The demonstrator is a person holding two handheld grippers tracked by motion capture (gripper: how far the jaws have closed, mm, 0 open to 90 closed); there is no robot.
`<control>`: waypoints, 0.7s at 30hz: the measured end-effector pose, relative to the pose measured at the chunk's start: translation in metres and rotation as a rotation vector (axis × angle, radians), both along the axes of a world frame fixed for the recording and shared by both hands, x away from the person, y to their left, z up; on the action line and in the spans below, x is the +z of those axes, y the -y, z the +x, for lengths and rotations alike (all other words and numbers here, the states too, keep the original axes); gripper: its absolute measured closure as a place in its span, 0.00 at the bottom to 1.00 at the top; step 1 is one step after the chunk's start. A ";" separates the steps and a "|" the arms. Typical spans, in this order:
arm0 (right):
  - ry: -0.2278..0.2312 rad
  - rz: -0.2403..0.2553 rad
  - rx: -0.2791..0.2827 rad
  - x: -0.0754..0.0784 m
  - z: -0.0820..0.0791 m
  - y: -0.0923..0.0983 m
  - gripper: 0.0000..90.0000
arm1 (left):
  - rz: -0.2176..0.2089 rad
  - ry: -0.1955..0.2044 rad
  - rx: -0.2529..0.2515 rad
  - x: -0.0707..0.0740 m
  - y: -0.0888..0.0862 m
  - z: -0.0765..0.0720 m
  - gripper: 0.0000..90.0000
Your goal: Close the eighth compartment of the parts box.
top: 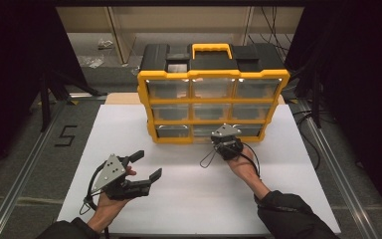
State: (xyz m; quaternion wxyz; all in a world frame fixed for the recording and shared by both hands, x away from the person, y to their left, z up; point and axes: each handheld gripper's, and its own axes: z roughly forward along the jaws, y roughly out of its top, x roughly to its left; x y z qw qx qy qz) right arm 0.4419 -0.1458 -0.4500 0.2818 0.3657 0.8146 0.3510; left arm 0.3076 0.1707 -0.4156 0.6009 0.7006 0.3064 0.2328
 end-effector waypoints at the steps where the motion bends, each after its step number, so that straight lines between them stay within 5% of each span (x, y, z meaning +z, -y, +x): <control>1: 0.001 0.001 -0.003 0.000 0.000 0.001 1.00 | 0.000 0.000 0.000 0.000 0.000 0.000 0.21; 21: 0.024 0.002 -0.030 -0.001 0.007 0.003 1.00 | 0.001 -0.002 0.001 0.000 0.000 0.000 0.21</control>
